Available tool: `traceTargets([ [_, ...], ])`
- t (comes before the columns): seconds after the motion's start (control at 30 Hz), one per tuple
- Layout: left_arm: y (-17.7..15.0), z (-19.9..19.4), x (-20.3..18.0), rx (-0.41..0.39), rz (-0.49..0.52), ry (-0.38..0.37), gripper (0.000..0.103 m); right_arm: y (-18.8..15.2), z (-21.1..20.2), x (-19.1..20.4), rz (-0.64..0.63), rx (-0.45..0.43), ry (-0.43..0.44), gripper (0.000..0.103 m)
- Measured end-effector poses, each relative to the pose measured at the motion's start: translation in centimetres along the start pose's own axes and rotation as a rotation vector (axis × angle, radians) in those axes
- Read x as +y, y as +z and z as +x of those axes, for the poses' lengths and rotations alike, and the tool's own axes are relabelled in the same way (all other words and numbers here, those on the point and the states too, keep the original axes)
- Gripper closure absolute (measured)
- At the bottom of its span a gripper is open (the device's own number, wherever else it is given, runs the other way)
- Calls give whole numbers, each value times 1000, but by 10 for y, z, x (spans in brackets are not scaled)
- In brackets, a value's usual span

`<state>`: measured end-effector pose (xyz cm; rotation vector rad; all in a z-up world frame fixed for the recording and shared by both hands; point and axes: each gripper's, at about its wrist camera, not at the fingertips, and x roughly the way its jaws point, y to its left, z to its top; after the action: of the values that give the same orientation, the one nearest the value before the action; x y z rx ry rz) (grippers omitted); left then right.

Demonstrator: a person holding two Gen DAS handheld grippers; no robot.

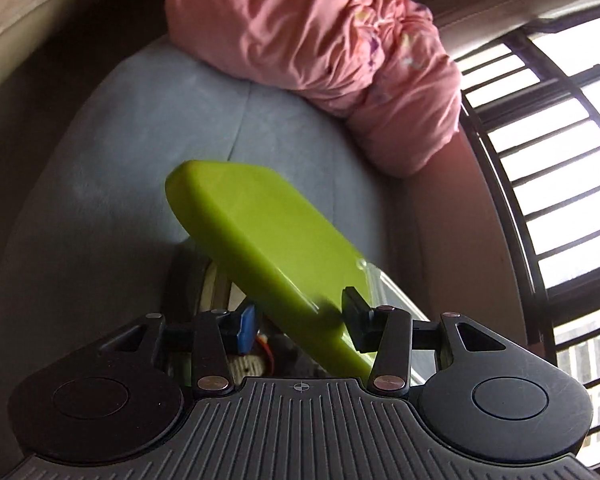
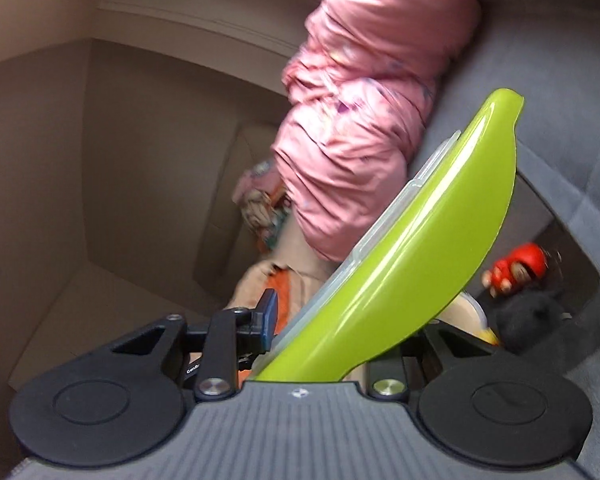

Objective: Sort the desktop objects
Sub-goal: 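Carry the green lid over the clear box with both grippers and lower it on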

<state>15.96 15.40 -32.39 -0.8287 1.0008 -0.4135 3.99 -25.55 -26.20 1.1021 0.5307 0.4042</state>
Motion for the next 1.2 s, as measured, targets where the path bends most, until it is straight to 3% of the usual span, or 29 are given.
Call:
traceTargets([
  [0.1,-11,8,18,41,-71,-50,55,1,1,-13,-29,12,-57,74],
  [0.2,-18,-1,15,83,-52,-66,55,-10,-13,-33,18,26,-80,76],
  [0.33,-13,-18,15,163,30,-16,44,-32,-41,-67,108,25,-112,76],
  [0.43,-7,-29,23,215,68,50,43,-39,-52,-83,134,30,-154,76],
  [0.53,7,-40,37,174,35,101,33,-46,-57,-98,172,45,-175,75],
  [0.63,32,-46,58,80,-92,56,19,-49,-52,-115,233,73,-167,74],
  [0.73,55,-34,70,16,-229,5,18,-49,-49,-126,272,96,-155,73],
  [0.8,68,-16,69,5,-267,1,15,-47,-45,-133,280,105,-163,71],
  [0.9,85,18,58,31,-276,5,10,-53,-50,-141,290,114,-188,62],
  [1.03,98,53,38,122,-261,-59,10,-53,-57,-153,313,116,-222,51],
  [1.1,97,68,25,175,-206,-30,9,-50,-60,-160,323,144,-224,37],
  [1.13,96,74,18,194,-174,-8,9,-49,-60,-164,327,171,-226,25],
  [1.2,92,79,8,207,-109,31,9,-45,-59,-171,343,251,-237,20],
])
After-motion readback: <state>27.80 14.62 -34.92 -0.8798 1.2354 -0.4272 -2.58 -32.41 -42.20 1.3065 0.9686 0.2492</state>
